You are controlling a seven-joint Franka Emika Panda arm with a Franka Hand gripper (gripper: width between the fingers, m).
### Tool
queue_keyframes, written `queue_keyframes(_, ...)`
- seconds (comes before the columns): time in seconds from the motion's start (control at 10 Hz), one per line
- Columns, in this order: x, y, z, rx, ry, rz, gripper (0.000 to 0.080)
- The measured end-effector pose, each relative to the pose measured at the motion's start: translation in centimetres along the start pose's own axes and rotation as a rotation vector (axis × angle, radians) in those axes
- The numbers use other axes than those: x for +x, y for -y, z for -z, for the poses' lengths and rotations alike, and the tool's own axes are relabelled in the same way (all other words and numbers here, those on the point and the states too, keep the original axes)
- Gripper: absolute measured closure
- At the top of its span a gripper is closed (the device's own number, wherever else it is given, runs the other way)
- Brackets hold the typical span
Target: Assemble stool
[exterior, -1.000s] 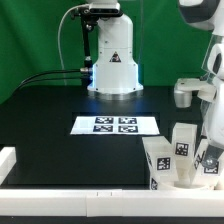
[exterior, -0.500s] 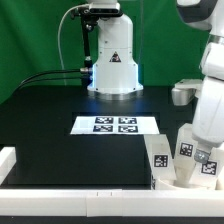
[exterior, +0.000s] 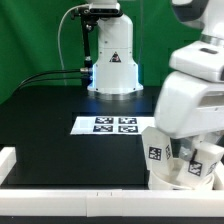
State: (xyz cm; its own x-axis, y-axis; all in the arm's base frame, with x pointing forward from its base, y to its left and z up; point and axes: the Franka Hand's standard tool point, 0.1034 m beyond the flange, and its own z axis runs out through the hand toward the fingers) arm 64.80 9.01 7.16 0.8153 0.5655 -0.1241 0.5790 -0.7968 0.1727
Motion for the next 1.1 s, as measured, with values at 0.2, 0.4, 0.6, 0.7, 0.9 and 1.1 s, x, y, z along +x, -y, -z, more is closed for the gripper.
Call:
queue_keyframes(0.2,-0.52,-1.12,-0.34,0.045,-0.052,-0.106,0.0458)
queue_keyframes(0.4,-0.46,-0.94,-0.26,0.05,-0.045,-0.278,0.0458)
queue_keyframes(0.6,-0.53,-1.26,-0.39,0.067,-0.062,-0.531,0.0458)
queue_keyframes(0.7,-0.4,-1.0,-0.37,0.077,-0.06,-0.725,0.0458)
queue_keyframes(0.9,-0.44,-0.75,-0.52,0.145,-0.066,-1.022,0.0458)
queue_keyframes(1.1,-0.48,-0.53,-0.41,0.112,-0.081,-1.008,0.0459)
